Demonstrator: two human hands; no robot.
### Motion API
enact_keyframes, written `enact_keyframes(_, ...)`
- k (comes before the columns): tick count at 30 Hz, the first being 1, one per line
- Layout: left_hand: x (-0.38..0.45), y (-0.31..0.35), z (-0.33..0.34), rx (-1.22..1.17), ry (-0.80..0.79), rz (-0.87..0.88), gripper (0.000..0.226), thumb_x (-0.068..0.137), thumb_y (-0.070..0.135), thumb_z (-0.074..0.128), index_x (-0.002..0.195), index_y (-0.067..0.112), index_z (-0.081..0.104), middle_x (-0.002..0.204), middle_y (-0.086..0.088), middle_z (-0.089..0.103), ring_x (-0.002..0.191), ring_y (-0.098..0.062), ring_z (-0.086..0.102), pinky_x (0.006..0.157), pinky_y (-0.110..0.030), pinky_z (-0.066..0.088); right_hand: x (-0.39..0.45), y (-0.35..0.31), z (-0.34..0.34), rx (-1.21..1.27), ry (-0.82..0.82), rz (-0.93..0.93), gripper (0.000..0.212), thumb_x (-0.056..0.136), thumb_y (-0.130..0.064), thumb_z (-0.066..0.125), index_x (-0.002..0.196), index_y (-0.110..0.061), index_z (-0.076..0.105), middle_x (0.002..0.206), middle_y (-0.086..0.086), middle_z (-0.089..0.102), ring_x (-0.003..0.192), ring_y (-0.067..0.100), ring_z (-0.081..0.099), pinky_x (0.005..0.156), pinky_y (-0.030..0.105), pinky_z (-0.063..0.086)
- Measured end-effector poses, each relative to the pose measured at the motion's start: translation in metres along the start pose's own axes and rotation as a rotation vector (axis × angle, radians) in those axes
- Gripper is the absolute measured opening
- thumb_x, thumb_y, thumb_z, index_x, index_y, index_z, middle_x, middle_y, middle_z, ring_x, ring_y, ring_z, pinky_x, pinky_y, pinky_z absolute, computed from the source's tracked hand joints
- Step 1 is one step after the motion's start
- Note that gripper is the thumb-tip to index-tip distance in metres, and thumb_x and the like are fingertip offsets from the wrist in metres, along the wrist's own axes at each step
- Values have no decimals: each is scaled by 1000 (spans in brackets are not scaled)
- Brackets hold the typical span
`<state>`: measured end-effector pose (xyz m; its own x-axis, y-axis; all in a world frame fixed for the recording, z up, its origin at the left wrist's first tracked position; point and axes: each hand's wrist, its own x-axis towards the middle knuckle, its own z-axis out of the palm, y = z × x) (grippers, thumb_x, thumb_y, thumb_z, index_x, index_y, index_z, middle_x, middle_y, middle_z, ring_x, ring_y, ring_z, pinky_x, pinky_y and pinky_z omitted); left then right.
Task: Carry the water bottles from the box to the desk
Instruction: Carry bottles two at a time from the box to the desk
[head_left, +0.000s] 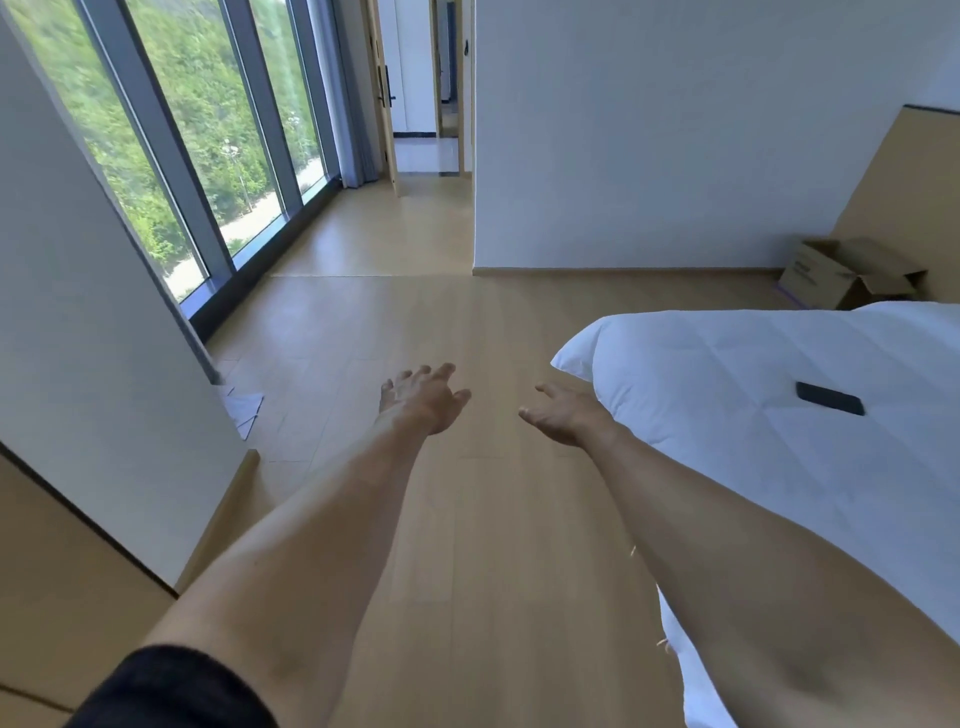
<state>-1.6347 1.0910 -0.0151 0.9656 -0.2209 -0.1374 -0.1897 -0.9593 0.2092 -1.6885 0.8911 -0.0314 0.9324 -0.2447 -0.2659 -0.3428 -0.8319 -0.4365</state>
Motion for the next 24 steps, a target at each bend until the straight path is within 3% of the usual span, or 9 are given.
enact_keyframes(12,215,-3,3,-24,-17,58,56,103,56,36,154,33,34,155,-6,41,143,-31,36,118,-50,26,197,-25,-27,-105,11,20,68,93,-59,47,153,-31,30,159,-2,35,141,25,39,110,44,39)
enact_keyframes(19,376,-27,-30,-15,-43,110,57,101,57,38,153,34,34,154,-6,42,142,-31,38,116,-47,29,331,-68,-58,-139,45,86,66,95,-58,48,152,-30,32,153,3,42,134,28,46,103,40,43)
enact_keyframes(24,466,-38,-42,-26,-62,133,53,103,50,36,153,33,36,154,-7,42,141,-30,39,115,-47,29,408,-91,-77,-112,59,114,67,96,-56,49,154,-29,31,157,2,37,140,28,39,108,40,40)
